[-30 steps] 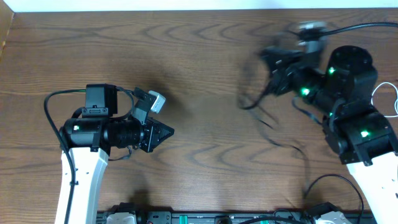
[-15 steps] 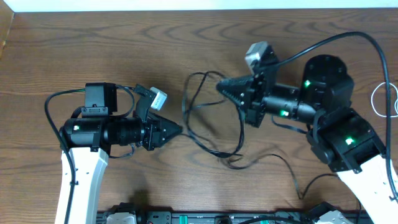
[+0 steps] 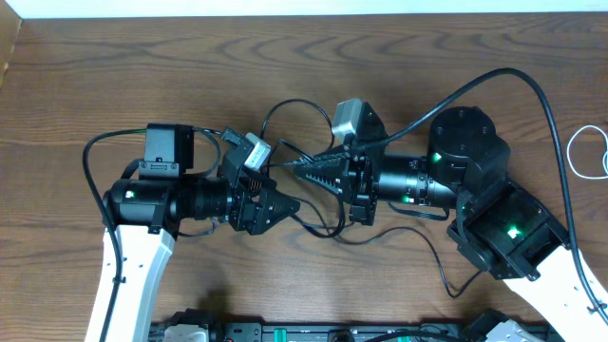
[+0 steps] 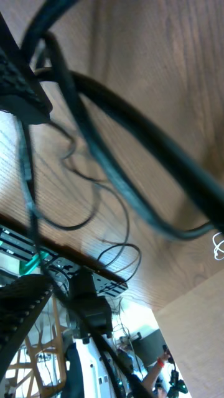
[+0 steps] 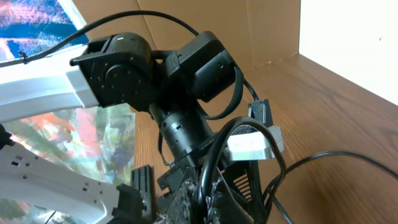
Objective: Untangle cables
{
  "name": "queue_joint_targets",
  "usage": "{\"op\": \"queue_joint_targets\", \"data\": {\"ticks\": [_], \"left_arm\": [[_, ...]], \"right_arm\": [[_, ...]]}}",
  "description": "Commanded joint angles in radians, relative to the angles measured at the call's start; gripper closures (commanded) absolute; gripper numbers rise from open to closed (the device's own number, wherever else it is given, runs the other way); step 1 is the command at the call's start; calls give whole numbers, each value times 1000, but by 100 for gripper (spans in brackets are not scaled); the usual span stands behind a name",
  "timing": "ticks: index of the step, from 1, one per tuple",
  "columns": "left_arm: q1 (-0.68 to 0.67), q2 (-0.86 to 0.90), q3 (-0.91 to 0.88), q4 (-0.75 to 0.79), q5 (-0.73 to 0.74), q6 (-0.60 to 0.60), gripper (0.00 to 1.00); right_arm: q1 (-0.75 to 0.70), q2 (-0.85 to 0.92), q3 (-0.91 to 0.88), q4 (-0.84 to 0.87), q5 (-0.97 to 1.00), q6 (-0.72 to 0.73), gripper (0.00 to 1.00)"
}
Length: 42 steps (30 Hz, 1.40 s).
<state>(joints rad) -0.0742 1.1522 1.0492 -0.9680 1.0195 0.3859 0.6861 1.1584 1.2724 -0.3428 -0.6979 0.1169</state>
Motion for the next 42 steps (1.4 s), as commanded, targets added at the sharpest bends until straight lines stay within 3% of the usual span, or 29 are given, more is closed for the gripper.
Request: {"op": "queue_joint_targets", "data": {"ticks": [1,3,10,26,27,28,29,35,42], "left_arm": [[-2,4,0,9,8,5,22],[-2,4,0,11,-23,5,27],[-2,4,0,18,-257,-58,27],[-2,4,0,65,-277,-115,23],[-2,4,0,65,-280,-115,33],[-2,4,0,65,-280,-115,57],[-2,4,0,63,-281,-115,88],[-2,4,0,43,-359,-123,92],[-2,4,0,19,-416,-122,92]], "right_arm": [[10,-3,9,-2,-16,-20,99],[10,-3,9,-2,-39,-17,99],[10,-16,9,-5,-68,-18,99],[10,-20,9,-39,-65,-18,99],[10,-21,9,-39,-64,-18,99],[9,-22,9,-39,-64,-18,99],[6,-22,9,-38,-53,-18,99],[5,-36,9,-55,185,-12,99],[5,-87,9,-116,736,152,99]]}}
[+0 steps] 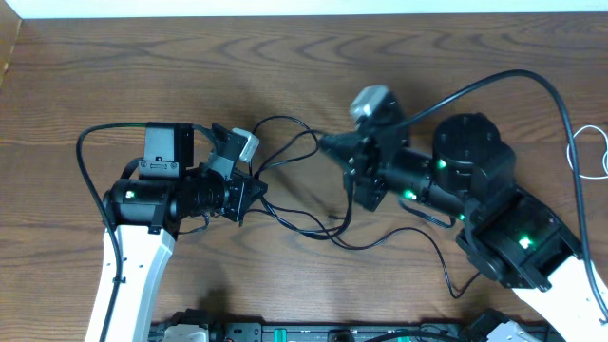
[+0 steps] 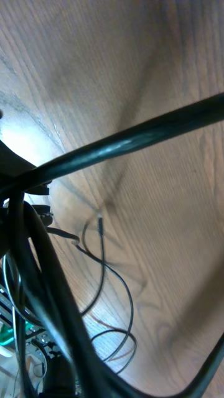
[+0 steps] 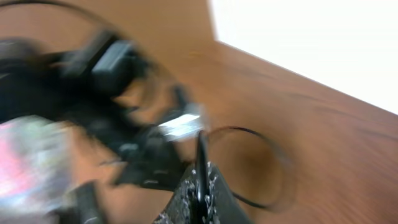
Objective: Untangle cables
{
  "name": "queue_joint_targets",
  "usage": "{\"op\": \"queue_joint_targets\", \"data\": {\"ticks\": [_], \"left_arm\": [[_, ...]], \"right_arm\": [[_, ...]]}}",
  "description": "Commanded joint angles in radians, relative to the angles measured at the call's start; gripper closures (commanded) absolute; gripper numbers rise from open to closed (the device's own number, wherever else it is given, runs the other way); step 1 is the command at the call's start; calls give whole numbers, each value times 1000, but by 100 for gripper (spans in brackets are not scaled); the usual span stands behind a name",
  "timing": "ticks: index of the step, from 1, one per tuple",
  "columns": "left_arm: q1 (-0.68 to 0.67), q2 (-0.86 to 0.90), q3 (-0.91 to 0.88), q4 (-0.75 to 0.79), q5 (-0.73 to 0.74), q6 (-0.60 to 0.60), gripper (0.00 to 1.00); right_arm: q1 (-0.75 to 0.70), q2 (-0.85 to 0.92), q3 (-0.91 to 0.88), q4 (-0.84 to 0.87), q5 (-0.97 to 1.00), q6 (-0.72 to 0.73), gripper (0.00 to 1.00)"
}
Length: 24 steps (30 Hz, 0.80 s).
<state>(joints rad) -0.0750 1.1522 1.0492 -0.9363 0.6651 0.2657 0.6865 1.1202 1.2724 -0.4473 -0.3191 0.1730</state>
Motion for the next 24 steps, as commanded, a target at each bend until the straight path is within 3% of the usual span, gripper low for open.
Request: {"op": "queue_joint_targets", "data": {"ticks": [1,7,12,17,21,24], "left_arm": [[-1,4,0,-18,-68,-3,92],[-1,4,0,-31,-82,-2,92],[-1,4,0,-31,-83,-2,92],[-1,4,0,-31,-82,-2,92],[-1,4,0,-31,-53,-2,92],[-1,3,0,-19,63,0,92]], "right_arm": [[4,-59,9,-32,465,121,99],[-2,-105,9,-194,1033,296,99],[-29,-141,9,-332,1220,428,99],[-62,-161,9,-375,1207,462,98],[-64,-154,8,-373,1069,461,99],[-64,-127,8,-345,858,393,87]]}}
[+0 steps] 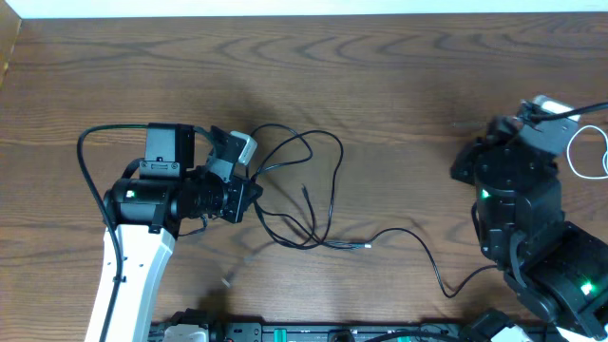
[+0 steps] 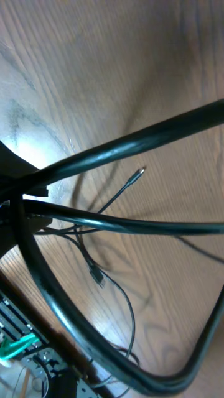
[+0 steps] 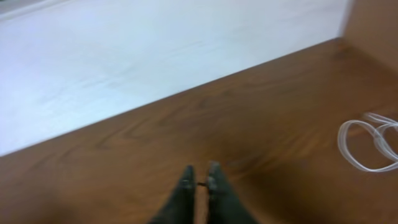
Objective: Untangle cables
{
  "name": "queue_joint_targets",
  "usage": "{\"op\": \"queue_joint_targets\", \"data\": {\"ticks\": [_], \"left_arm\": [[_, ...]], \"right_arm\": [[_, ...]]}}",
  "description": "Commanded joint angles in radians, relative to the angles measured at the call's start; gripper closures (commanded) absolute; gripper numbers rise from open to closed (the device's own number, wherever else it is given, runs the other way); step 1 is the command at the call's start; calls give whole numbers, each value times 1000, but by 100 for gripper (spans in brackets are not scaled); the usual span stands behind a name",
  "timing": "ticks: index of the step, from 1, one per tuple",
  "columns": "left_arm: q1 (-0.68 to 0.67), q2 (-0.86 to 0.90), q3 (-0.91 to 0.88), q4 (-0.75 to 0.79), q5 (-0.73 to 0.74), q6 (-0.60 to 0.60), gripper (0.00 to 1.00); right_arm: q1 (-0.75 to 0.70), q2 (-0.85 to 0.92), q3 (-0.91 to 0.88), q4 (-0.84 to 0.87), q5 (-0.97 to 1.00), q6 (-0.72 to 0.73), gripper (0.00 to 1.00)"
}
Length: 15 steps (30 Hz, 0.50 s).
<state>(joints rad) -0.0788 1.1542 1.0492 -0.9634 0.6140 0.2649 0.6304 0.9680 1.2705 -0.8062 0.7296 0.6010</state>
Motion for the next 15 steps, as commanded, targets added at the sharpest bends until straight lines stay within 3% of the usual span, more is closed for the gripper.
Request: {"op": "queue_joint_targets", "data": {"ticks": [1,7,11,15], "left_arm": [[3,2,0,19,163,4,92],[3,0,0,162,394,-46,92],[4,-8,0,271,454,-144,92],[5,-24,2,373,460,-225,93]], "right_arm": [[-8,42,10,32,-298,-96,83],[-8,159,10,48,-864,-450,48],[-7,244,10,-28,-962,-559,27],[-7,324,10,-101,-973,-620,19]]}}
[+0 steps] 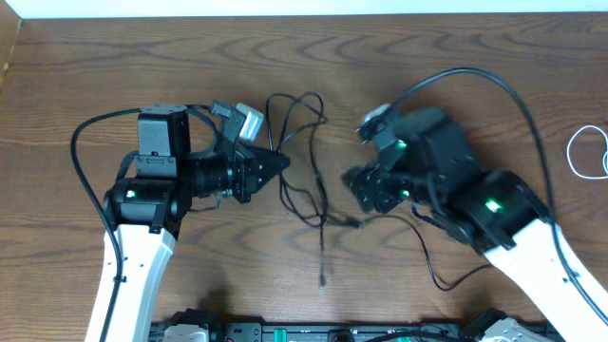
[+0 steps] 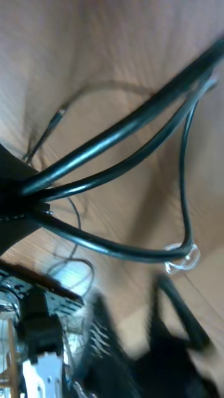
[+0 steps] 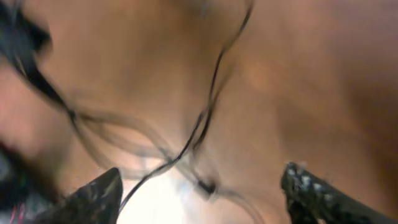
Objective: Untangle cables
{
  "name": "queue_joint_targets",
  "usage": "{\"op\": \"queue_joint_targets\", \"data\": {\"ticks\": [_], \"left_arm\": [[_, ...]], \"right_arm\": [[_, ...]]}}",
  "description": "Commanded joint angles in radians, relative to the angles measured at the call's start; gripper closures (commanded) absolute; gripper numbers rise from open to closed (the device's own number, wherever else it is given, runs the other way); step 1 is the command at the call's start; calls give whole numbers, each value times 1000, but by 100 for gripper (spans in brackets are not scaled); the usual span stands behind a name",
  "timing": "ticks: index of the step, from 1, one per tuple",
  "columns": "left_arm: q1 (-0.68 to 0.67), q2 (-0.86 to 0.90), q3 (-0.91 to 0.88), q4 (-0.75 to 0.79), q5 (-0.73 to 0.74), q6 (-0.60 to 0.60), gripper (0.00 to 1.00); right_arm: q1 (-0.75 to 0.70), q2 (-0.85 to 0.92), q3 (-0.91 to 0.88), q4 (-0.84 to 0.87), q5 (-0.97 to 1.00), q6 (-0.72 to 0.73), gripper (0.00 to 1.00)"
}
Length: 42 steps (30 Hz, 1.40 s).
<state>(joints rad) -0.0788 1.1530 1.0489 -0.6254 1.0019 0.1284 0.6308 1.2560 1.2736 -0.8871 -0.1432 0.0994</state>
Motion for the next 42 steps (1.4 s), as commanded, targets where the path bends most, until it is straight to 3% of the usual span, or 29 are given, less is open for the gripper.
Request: {"op": "queue_joint_targets", "data": {"ticks": [1,5,7,8,11,13,23,27,34,42], "left_arm": [[5,-26,3,61,72,-112,92],[5,-39,3,137,72,-218,89],[5,-45,3,145,72,-248,78],[5,-49,3,145,72,-257,69],[5,-52,3,143,58,-261,17],[5,-51,2,118,-27,-261,7],[5,-51,2,-203,-747,-220,4],[5,-51,2,-257,-948,-325,4],[7,-51,2,-256,-1099,-509,2],[43,-52,2,-299,-1096,-546,0]], "right_arm": [[-7,54,7,-29,-100,-130,19],[0,110,7,-40,-104,-173,19],[17,130,7,-37,-111,-207,18],[27,138,7,-33,-116,-225,18],[60,152,7,-7,-115,-267,17],[81,154,7,17,-114,-282,17],[126,154,7,63,-114,-288,15],[132,159,7,69,-115,-288,17],[160,243,7,108,-113,-289,22],[163,428,7,177,-115,-410,25]]}}
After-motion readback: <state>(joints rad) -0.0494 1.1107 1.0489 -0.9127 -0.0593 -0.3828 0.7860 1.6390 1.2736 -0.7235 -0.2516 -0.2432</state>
